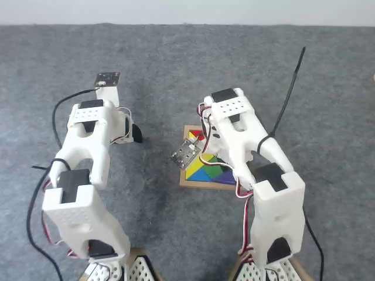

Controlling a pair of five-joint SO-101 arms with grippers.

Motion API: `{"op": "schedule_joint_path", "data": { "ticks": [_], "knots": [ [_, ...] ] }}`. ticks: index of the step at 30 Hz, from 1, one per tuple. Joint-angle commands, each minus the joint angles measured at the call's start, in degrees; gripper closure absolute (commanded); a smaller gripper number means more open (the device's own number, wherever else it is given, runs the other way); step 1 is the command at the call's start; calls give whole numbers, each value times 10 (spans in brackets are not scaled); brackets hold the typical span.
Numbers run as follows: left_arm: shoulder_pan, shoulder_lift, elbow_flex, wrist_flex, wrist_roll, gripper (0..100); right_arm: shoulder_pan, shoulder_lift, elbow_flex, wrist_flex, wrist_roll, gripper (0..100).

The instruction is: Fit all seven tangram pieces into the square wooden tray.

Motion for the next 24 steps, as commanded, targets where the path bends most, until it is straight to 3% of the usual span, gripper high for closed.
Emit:
{"op": "schedule_joint_path", "data": {
  "ticks": [1,5,10,14,18,24],
  "knots": [
    [2,-31,-2,-6,-6,743,12,-41,-1,-4,9,926],
    [2,-31,-2,-6,-6,743,20,-41,-14,-6,9,859],
    [2,-31,-2,-6,-6,743,27,-42,-39,1,4,853],
    [2,-31,-2,-6,-6,743,13,-68,-82,39,-100,854],
    [2,-31,-3,-6,-6,743,-26,-185,-54,38,-213,854],
    [2,-32,-3,-5,-6,743,-109,-425,219,7,-302,854]
  ]
}}
